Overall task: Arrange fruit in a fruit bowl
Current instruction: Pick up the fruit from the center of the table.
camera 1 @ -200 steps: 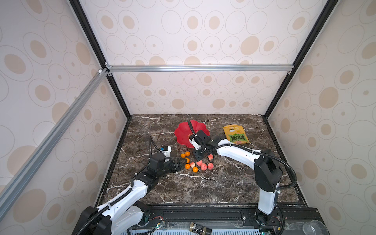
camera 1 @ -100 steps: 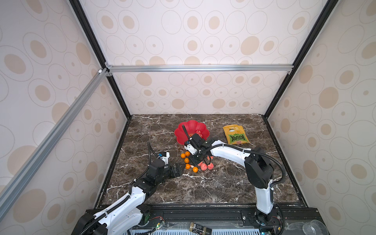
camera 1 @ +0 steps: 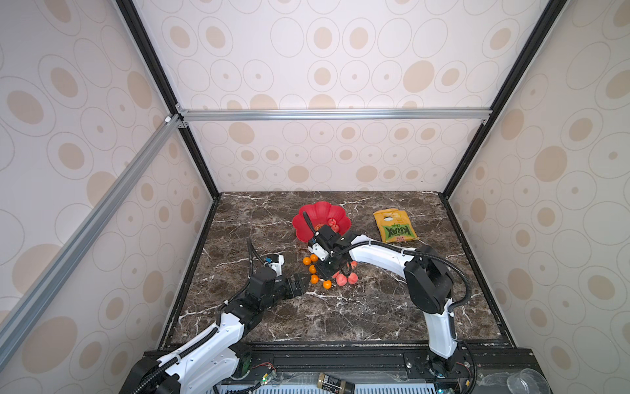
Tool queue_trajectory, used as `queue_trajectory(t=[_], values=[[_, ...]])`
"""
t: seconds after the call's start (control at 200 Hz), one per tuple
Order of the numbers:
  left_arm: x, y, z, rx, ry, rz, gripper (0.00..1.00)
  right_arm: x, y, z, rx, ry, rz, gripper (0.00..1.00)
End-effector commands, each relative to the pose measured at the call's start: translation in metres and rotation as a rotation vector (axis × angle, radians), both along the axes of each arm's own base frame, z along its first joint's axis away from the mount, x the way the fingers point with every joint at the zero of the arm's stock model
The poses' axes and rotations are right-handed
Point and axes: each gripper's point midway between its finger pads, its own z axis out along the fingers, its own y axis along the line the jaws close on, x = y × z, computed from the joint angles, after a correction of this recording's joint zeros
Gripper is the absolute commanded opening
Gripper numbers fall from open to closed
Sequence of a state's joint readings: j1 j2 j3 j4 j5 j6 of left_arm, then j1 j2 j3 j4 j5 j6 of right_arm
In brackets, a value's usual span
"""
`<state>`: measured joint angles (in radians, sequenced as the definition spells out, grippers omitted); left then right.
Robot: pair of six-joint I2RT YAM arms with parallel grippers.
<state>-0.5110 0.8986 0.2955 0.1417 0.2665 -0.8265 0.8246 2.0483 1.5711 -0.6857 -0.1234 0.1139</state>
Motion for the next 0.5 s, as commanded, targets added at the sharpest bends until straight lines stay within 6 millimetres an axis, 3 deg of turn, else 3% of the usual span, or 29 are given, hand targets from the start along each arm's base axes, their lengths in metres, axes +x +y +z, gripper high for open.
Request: queue_trajectory(t=[0.0, 0.495], values=[[0.002, -0.001, 0.005, -0.012, -0.014, 0.011, 0.98, -0.003, 0.002, -0.007, -0.023, 0.02, 0.016, 0.51], [0.003, -0.002, 0.007, -0.016, -0.02, 0.008, 0.98, -0.003, 0.003, -0.017, -0.029, 0.035, 0.012, 0.52]])
